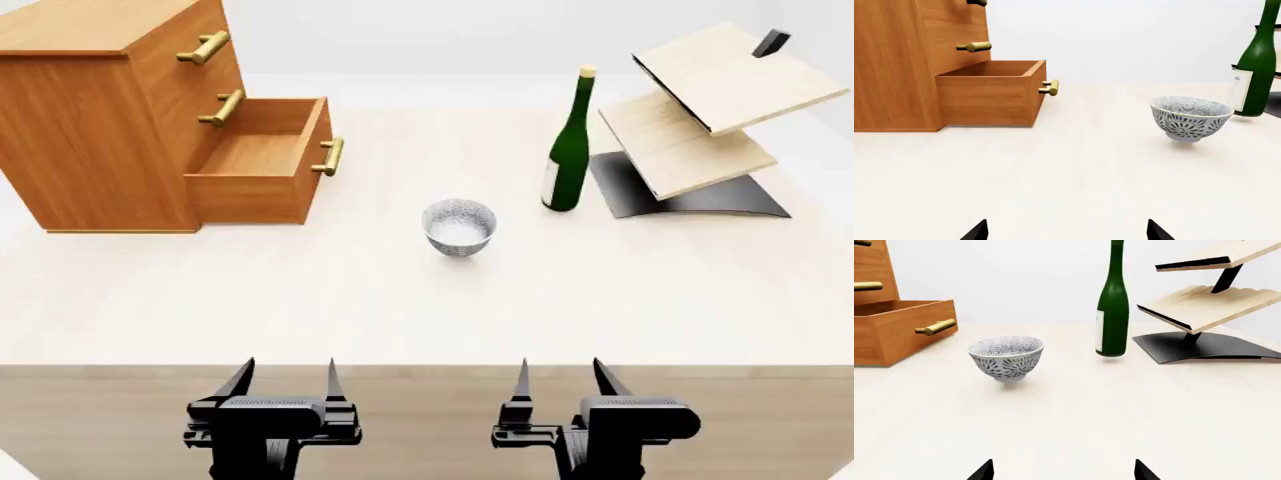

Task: Put the bowl on top of the cabinet.

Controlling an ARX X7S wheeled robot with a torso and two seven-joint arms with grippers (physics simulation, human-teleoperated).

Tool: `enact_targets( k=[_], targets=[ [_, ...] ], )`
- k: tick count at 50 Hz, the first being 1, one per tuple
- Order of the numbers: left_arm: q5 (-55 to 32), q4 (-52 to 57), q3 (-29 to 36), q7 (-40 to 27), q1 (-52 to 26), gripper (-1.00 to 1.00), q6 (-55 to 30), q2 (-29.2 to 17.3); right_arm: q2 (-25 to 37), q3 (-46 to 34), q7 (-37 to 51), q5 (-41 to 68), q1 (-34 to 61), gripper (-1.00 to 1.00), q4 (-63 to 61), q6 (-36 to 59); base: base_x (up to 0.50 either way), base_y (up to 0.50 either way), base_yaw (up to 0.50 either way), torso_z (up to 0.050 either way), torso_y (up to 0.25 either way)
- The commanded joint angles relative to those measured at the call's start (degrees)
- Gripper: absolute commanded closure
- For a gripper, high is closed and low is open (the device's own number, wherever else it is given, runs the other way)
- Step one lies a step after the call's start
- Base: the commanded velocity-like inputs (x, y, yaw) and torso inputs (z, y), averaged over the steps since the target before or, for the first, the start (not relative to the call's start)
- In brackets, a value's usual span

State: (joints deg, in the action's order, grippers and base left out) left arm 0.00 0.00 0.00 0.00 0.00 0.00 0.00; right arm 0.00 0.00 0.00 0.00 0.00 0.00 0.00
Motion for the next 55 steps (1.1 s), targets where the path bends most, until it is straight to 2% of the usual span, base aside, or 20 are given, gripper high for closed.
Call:
enact_targets(
  k=[1,21,26,32,55],
  targets=[
    [-0.7,-0.9,1.1,-1.1,-0.2,-1.0,0.6,-0.9,0.8,-1.0,0.0,2.4,0.1,-1.0,0.6,-0.7,0.0,0.0,0.0,0.0,0.0],
    [-3.3,2.2,4.2,-4.3,0.9,-1.0,-1.0,-3.7,3.5,-4.2,3.2,5.5,-1.1,-1.0,-3.3,1.0,0.0,0.0,0.0,0.0,0.0],
    [-0.9,7.4,5.1,-5.9,1.6,-1.0,-4.2,-5.0,4.2,-4.3,3.8,6.3,-1.4,-1.0,-6.0,2.5,0.0,0.0,0.0,0.0,0.0],
    [-3.7,13.1,4.5,-5.6,2.3,-1.0,-8.1,-5.7,5.0,-5.0,4.6,6.6,-1.9,-1.0,-10.1,5.2,0.0,0.0,0.0,0.0,0.0],
    [-5.5,30.6,5.2,-8.2,2.7,-1.0,-23.5,-8.3,8.2,-4.9,7.8,9.9,-3.1,-1.0,-26.6,17.0,0.0,0.0,0.0,0.0,0.0]
  ],
)
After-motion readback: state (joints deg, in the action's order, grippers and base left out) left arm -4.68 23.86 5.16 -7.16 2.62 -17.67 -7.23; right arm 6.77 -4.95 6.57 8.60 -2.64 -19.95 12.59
